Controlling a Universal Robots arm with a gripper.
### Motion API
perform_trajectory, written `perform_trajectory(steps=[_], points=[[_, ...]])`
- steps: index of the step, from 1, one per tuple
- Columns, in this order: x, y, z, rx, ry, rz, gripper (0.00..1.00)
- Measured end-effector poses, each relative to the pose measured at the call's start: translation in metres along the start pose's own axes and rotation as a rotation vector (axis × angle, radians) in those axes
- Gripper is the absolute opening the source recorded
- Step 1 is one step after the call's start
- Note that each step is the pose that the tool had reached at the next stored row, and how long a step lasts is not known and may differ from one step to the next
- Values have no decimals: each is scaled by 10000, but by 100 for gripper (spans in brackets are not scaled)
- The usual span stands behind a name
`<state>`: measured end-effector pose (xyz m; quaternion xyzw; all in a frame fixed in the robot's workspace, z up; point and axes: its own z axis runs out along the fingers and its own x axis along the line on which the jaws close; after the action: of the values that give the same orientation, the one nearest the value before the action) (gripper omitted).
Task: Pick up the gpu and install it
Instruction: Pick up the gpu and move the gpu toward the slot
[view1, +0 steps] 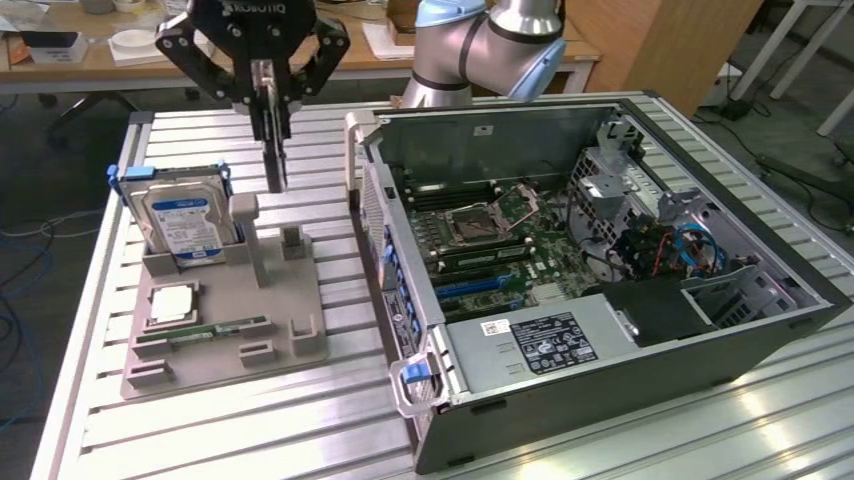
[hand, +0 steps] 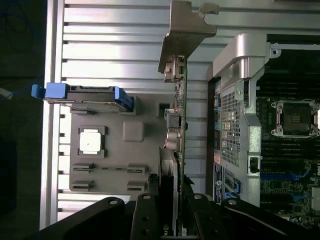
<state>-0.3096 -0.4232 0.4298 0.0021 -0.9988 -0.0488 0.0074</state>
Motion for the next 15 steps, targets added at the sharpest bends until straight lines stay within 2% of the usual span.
perform_trajectory(steps=[10, 11, 12, 13, 15], points=[[7, 26, -269, -93, -2, -1, 27], [17, 40, -405, -56, -5, 1, 27], [17, 40, -406, 156, -3, 3, 27], [17, 40, -406, 300, -2, 5, 27], [16, 40, -405, 515, -3, 8, 27]])
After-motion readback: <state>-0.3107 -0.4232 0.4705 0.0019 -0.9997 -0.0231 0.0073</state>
